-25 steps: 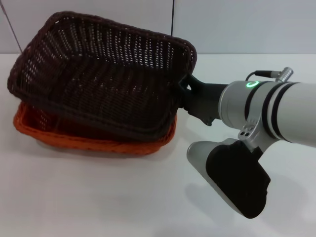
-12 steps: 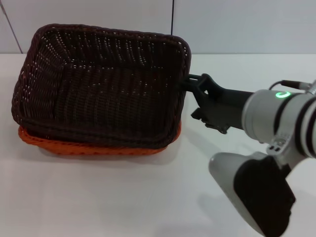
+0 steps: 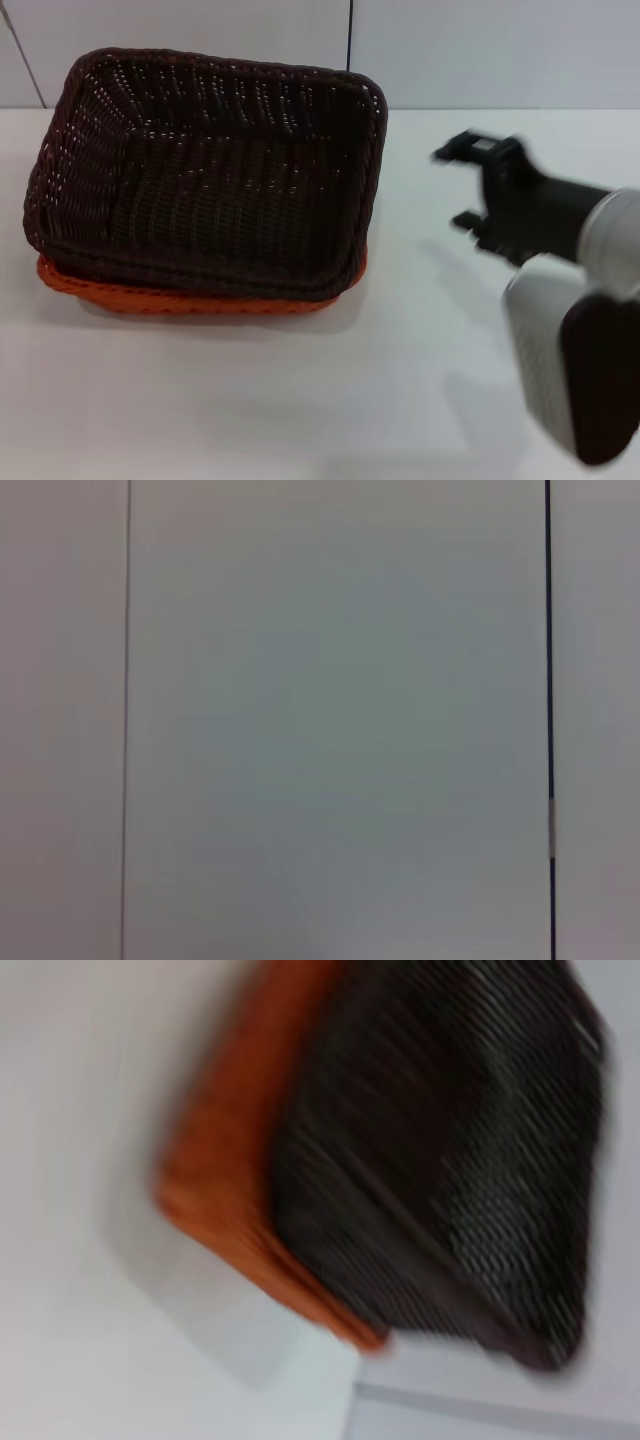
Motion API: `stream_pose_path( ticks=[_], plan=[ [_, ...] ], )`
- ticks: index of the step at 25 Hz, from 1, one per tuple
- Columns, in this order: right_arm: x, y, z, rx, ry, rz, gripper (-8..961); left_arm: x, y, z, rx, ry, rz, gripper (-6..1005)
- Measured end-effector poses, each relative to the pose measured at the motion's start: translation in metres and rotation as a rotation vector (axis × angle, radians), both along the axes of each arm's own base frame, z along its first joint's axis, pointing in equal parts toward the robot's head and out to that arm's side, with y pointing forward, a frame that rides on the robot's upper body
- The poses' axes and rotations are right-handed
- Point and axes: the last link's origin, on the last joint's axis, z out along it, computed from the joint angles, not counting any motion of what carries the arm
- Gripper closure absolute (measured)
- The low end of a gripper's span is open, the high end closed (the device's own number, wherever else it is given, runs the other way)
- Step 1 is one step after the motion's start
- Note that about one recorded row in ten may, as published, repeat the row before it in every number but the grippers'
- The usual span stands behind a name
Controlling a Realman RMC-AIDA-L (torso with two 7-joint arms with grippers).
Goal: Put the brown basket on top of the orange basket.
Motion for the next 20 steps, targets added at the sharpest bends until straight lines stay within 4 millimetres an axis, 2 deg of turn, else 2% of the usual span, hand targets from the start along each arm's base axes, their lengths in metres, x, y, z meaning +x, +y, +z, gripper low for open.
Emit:
stream_pose_path(
  ticks=[1,3,4,6,8,9,10,11,13,14,15,16,17,18,19,20],
  plan=[
    [0.008,0.007,0.012,0.077,0.099,-0.054,251,0.0,0.0,0.0,0.0,0.0,0.0,189],
    [0.012,0.011,0.018,0.123,0.159,-0.08,251,-0.003,0.0,0.0,-0.002,0.004,0.01,189],
    [0.024,0.018,0.03,0.218,0.29,-0.127,251,-0.002,0.0,0.0,-0.002,0.004,0.01,189],
    [0.028,0.021,0.034,0.252,0.348,-0.14,251,-0.002,0.0,0.0,-0.001,0.004,0.01,189],
    [0.045,0.03,0.039,0.328,0.494,-0.185,251,-0.003,0.001,0.0,0.0,0.005,0.01,189],
    [0.062,0.037,0.04,0.387,0.631,-0.216,251,-0.003,0.001,0.002,0.005,0.006,0.009,189],
    [0.062,0.037,0.04,0.387,0.631,-0.216,251,-0.003,0.001,0.002,0.007,0.007,0.009,189],
    [0.071,0.041,0.041,0.419,0.715,-0.219,251,-0.002,0.001,0.002,0.01,0.008,0.008,189],
    [0.095,0.046,0.042,0.492,0.891,-0.232,251,-0.003,0.001,0.003,0.014,0.008,0.009,189],
    [0.116,0.05,0.047,0.566,1.047,-0.234,251,-0.003,0.001,0.004,0.016,0.008,0.009,189],
    [0.129,0.05,0.05,0.611,1.136,-0.238,251,-0.003,0.001,0.004,0.017,0.007,0.009,189],
    [0.129,0.05,0.05,0.611,1.136,-0.238,251,-0.003,0.001,0.004,0.018,0.007,0.01,189],
    [0.156,0.048,0.054,0.697,1.303,-0.24,251,-0.003,0.002,0.005,0.019,0.007,0.009,189],
    [0.156,0.048,0.054,0.697,1.303,-0.24,251,-0.003,0.002,0.005,0.019,0.007,0.009,189],
    [0.183,0.041,0.059,0.772,1.484,-0.201,251,-0.002,0.003,0.005,0.019,0.007,0.007,189],
    [0.183,0.041,0.059,0.772,1.484,-0.201,251,-0.002,0.003,0.004,0.018,0.008,0.007,189]
  ],
)
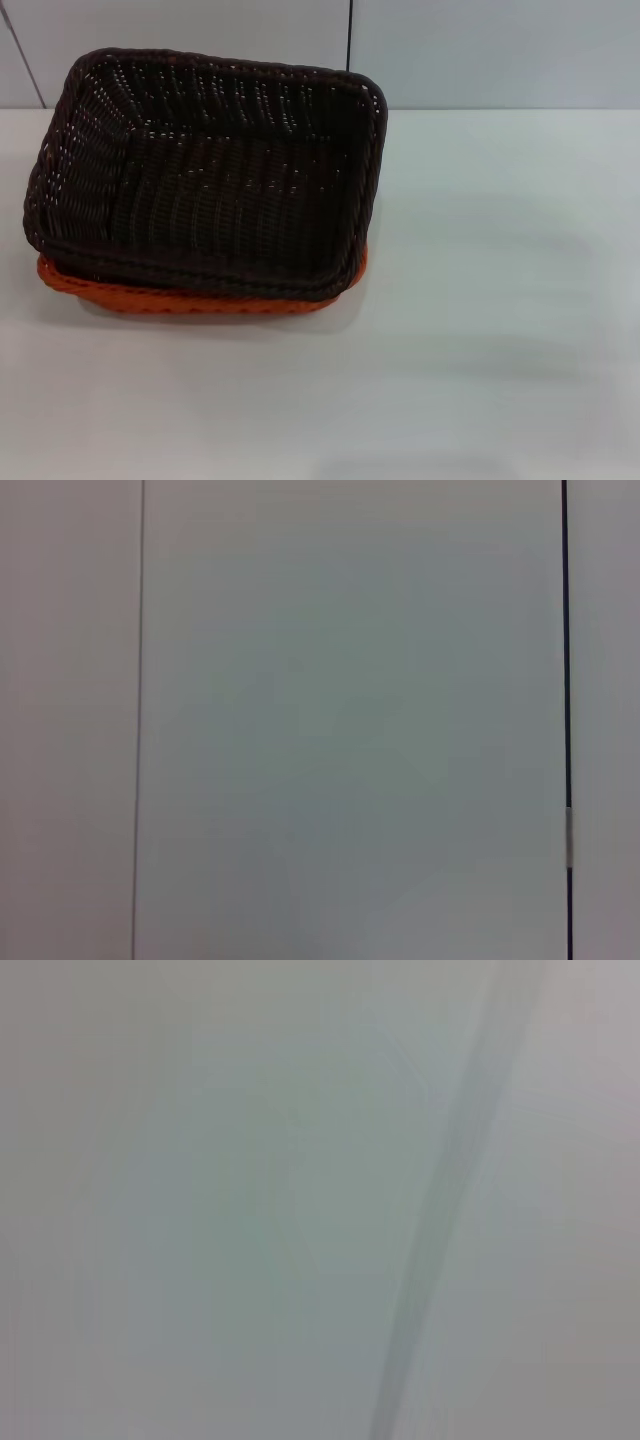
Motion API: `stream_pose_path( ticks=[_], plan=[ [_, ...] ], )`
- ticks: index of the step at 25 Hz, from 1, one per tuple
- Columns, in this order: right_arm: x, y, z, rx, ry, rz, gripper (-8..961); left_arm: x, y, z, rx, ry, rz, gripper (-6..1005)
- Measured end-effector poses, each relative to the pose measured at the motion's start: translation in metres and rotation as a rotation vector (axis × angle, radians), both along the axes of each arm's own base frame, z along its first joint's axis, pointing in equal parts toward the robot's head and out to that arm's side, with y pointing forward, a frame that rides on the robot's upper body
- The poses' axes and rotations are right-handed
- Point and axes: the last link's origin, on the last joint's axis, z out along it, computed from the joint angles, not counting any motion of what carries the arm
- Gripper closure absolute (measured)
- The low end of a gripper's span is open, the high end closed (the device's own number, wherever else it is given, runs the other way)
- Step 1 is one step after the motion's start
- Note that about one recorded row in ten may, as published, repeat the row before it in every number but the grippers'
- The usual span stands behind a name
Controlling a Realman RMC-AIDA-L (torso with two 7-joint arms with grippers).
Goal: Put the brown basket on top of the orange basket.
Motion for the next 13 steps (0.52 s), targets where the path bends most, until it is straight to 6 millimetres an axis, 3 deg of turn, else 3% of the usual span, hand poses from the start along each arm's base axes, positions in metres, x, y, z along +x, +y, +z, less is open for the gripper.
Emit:
stream_pose_path(
  ticks=[4,13],
  plan=[
    [0.043,-0.025,0.008,0.185,0.239,0.06,251,0.0,0.002,-0.001,-0.007,0.003,0.001,189],
    [0.051,-0.05,0.007,0.267,0.22,0.062,251,0.003,0.006,-0.001,-0.008,0.011,-0.013,189]
  ],
)
